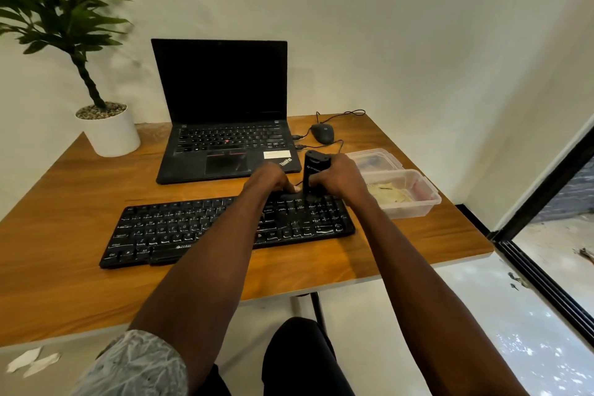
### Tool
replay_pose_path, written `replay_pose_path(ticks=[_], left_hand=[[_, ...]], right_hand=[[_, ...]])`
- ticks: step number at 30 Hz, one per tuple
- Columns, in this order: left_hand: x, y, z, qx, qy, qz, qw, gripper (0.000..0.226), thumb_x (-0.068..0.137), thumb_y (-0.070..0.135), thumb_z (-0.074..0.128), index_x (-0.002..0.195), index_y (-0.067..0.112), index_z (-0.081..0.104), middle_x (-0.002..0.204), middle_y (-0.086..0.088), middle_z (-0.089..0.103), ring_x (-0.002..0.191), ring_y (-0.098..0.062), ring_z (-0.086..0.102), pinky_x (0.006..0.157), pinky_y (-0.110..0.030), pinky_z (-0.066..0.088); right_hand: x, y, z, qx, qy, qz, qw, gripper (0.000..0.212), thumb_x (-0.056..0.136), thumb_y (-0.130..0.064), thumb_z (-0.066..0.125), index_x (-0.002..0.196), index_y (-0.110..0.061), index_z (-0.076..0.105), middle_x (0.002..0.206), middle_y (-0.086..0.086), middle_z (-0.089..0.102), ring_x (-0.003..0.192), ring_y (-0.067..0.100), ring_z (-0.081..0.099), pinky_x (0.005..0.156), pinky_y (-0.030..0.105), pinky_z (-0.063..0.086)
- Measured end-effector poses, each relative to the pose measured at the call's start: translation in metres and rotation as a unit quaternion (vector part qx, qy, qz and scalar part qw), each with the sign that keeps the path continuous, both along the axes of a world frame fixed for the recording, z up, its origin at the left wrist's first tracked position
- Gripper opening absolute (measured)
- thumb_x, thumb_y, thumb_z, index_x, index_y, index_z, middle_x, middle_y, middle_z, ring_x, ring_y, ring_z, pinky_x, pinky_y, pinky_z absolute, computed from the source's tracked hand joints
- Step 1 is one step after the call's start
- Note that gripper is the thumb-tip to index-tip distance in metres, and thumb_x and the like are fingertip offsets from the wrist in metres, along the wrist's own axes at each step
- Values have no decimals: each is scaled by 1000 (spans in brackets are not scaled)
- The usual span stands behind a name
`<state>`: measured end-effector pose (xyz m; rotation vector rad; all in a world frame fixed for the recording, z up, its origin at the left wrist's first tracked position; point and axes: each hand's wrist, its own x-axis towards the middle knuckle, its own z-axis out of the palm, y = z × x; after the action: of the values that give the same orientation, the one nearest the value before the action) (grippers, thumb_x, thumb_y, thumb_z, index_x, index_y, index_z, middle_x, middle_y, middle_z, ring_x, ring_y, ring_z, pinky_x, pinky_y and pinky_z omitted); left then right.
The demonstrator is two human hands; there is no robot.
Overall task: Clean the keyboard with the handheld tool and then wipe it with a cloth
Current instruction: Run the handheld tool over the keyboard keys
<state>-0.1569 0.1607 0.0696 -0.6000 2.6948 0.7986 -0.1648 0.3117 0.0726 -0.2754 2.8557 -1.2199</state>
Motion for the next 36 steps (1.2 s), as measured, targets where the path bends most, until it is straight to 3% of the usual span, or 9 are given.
replay_pose_path(ticks=[6,12,14,17,21,26,30,33,36], left_hand=[[-1,-2,-1,7,-9,-2,1000,66,79,39,78,127,1,54,130,-14,57,117,-31,54,90,-38,45],[-3,-6,-2,-32,0,-2,999,45,86,29,70,122,2,61,105,-11,57,93,-21,56,78,-32,46],[-4,-7,-4,-11,-5,5,1000,56,80,34,76,122,2,58,115,-11,60,102,-25,58,79,-33,46],[-5,-7,-5,22,-11,13,1000,77,73,43,81,131,1,52,133,-14,55,119,-33,53,91,-39,45],[-7,-7,-6,27,-14,9,999,75,75,42,80,131,1,50,135,-15,54,121,-33,51,92,-39,44],[-9,-7,-9,13,-7,11,1000,65,78,38,78,126,1,54,130,-14,57,116,-29,55,89,-36,46],[-9,-7,-9,32,-18,20,999,78,72,44,81,131,1,51,135,-14,54,122,-33,52,92,-39,44],[-9,-7,-9,30,-19,18,999,83,73,45,80,135,1,47,139,-14,51,125,-34,49,94,-40,43],[-10,-7,-9,28,-13,22,999,85,74,45,80,137,1,45,141,-15,48,128,-34,47,97,-40,42]], right_hand=[[-9,9,5,82,43,-75,993,36,64,-21,79,97,-11,69,91,7,70,84,25,64,69,30,49],[8,-19,1,-10,-2,50,999,31,67,-18,79,97,-13,71,89,5,73,79,21,69,71,36,59],[4,-9,1,-16,-10,33,999,33,67,-16,79,99,-13,70,91,5,72,78,21,69,70,34,58],[-9,14,6,31,-4,-22,999,38,67,-16,80,103,-11,69,96,8,71,87,24,66,81,39,56],[-9,17,12,65,13,-37,997,35,69,-15,79,102,-9,68,99,11,71,90,26,66,81,39,55],[6,-4,9,-32,-49,51,997,31,70,-6,76,97,-16,65,97,6,71,84,20,67,61,23,48],[-8,17,13,4,-63,10,998,38,72,-8,76,107,-9,63,103,9,68,93,23,64,76,31,51],[-15,29,18,57,-48,-23,997,44,75,-8,75,116,-6,60,107,11,65,93,22,60,75,31,48],[-7,14,18,61,-29,-6,998,36,75,-8,74,109,-8,62,104,10,67,92,23,63,82,36,54]])
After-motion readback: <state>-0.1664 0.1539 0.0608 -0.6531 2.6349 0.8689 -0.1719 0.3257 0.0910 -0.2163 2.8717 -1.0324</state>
